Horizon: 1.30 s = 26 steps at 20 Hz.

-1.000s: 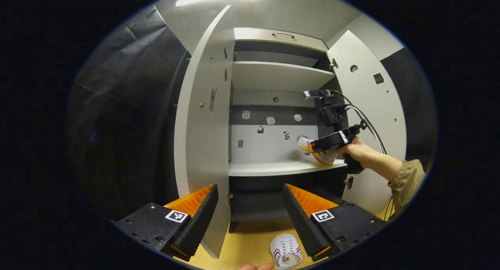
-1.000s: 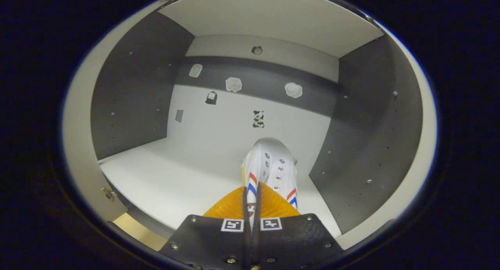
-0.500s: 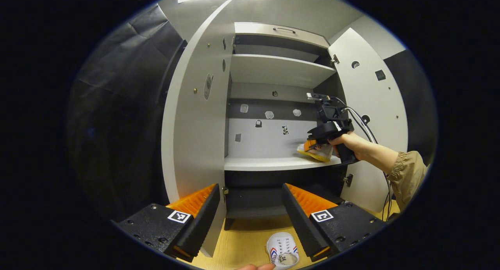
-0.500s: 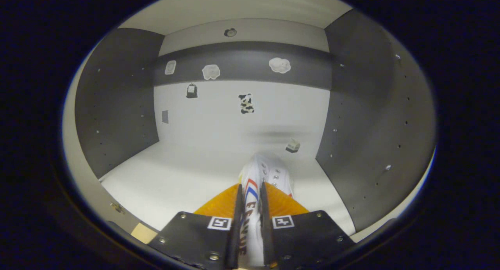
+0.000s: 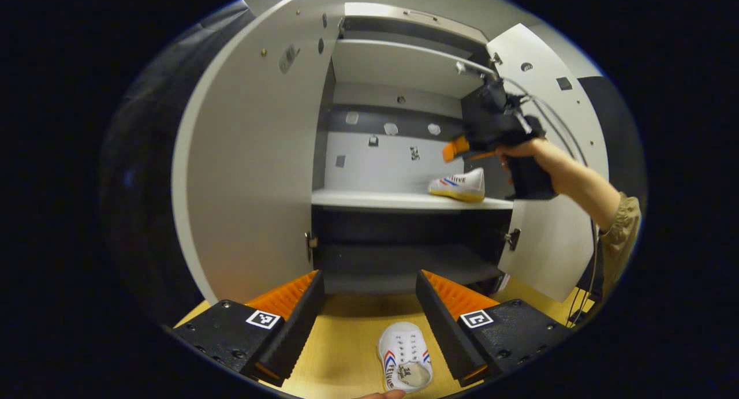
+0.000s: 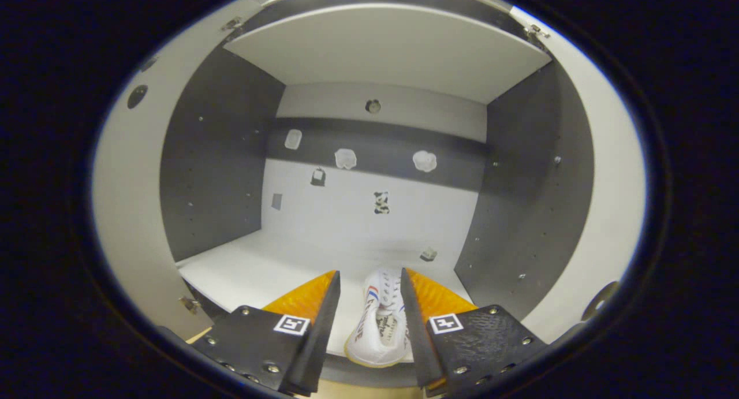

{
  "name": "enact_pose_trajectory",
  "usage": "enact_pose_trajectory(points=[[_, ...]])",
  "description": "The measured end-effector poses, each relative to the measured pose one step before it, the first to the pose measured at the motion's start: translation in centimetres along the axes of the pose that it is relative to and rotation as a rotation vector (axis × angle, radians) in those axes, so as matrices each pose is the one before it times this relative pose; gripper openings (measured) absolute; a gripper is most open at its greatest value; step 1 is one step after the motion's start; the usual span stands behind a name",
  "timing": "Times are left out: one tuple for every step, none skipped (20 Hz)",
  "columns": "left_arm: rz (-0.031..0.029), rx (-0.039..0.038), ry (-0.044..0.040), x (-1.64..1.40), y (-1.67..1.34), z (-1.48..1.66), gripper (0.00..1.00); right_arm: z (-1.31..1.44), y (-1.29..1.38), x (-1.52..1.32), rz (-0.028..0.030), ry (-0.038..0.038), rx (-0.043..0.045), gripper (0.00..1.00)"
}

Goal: Grab one shoe with the right hand and put it into the shoe cabinet, grab the other shoe with the left hand and put it into the shoe cabinet; then close the right door with the right hand and the left door with the left hand.

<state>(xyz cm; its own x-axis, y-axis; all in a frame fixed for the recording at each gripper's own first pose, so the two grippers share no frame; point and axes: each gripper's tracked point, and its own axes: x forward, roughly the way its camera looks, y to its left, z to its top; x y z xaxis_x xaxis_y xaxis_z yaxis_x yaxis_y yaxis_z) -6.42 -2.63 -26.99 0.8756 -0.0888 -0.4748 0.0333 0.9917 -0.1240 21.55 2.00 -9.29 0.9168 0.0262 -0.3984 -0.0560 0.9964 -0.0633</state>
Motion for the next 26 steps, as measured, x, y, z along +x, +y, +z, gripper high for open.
enact_pose_trajectory(points=[[-0.01043,0.00307,0.04479,0.583,-0.302,-1.871,0.98,1.075,0.332,-1.528,0.01314,-0.02866,-0.0021,0.61],[-0.01368,0.01281,0.04765,0.692,-0.189,-2.011,0.98,1.278,0.366,-1.737,0.01201,-0.03181,-0.0002,0.61],[-0.0052,0.01399,0.06707,0.704,-0.013,-2.176,0.98,1.383,0.423,-1.878,0.01399,-0.03535,-0.00329,0.61],[-0.00387,0.00477,0.07011,0.458,-0.037,-2.097,0.98,1.104,0.366,-1.741,0.00983,-0.02908,-0.00114,0.61],[-0.00876,-0.00227,0.0541,0.771,-0.172,-1.863,0.98,1.04,0.504,-1.621,0.01327,-0.02929,-0.00765,0.61],[-0.01037,-0.00936,0.04162,1.279,-0.293,-1.758,0.98,0.99,0.378,-1.48,0.00722,-0.03187,-0.01423,0.61],[-0.00572,-0.00368,0.04332,0.89,-0.075,-1.403,0.98,0.916,0.087,-1.407,0.00311,-0.03086,-0.01962,0.61],[-0.00044,0.0004,0.03978,0.492,0.012,-1.202,0.98,1.021,0.074,-1.406,-0.00085,-0.0273,-0.01937,0.6],[0.00176,0.00264,0.03122,0.768,0.095,-1.147,0.99,0.823,0.042,-1.271,0.00023,-0.02333,-0.01463,0.6],[-0.00441,0.00337,0.03027,0.684,-0.094,-1.038,0.99,0.669,0.012,-1.112,0.00254,-0.01778,-0.01107,0.6],[-0.00994,-0.00551,0.03147,0.487,-0.301,-0.947,0.98,0.455,-0.05,-0.958,0.00167,-0.01284,-0.00543,0.6],[-0.00938,-0.00597,0.02855,0.506,-0.266,-0.873,0.97,0.306,-0.102,-0.838,0.00241,-0.00856,-0.00408,0.6],[-0.00033,-0.009,0.02666,0.405,0.008,-0.744,0.93,0.199,-0.238,-0.76,-0.00119,-0.00768,0.00039,0.6],[-0.00105,-0.00974,0.00725,0.453,0.078,-0.288,0.92,0.17,-0.205,-0.662,-0.00154,-0.00499,-0.00088,0.6],[-0.0101,-0.01179,0.00409,0.376,-0.148,-0.104,0.92,-0.041,-0.271,-0.516,-0.00203,-0.00234,-0.00175,0.6],[-0.01148,-0.01003,0.00591,0.163,-0.156,-0.33,0.92,-0.17,-0.201,-0.407,0.00005,0.00044,-0.00391,0.61],[-0.01073,-0.00792,-0.00158,0.135,-0.102,0.028,0.9,-0.216,-0.154,-0.357,0.00059,0.00172,-0.00624,0.61],[-0.01007,-0.00685,0.00188,0.143,-0.194,-0.122,0.87,-0.26,-0.156,-0.374,-0.0015,0.00295,-0.00433,0.61],[-0.01776,-0.01472,-0.00073,-0.037,-0.386,0.007,0.81,-0.297,-0.106,-0.242,0.00246,0.00428,-0.00111,0.61],[-0.02892,-0.02417,-0.00434,0.196,-0.618,-0.036,0.77,-0.354,-0.015,-0.225,0.00522,0.0069,0.00428,0.6],[0.00344,-0.02094,-0.00365,-0.295,-0.056,0.01,0.63,-0.432,0.101,-0.111,0.00687,0.00574,0.00859,0.61],[0.00734,0.00252,0.00201,0.511,0.066,-0.029,0.5,-0.318,-0.019,-0.185,0.00511,0.00829,0.00679,0.61],[0.00707,0.00572,-0.0059,-0.346,0.202,0.148,0.48,-0.339,-0.156,-0.115,0.00252,0.00726,0.00311,0.61],[0.01066,-0.00183,-0.0109,0.104,0.175,0.109,0.43,-0.268,-0.156,-0.124,-0.00068,0.00566,0.00029,0.6],[0.00573,-0.01786,-0.02033,-0.097,0.106,0.453,0.31,-0.13,-0.249,-0.244,-0.00304,0.0034,-0.00099,0.62],[0.00025,-0.00703,-0.00141,-0.134,-0.108,0.198,0.25,-0.035,-0.229,-0.19,-0.00375,0.00089,-0.00099,0.62]])
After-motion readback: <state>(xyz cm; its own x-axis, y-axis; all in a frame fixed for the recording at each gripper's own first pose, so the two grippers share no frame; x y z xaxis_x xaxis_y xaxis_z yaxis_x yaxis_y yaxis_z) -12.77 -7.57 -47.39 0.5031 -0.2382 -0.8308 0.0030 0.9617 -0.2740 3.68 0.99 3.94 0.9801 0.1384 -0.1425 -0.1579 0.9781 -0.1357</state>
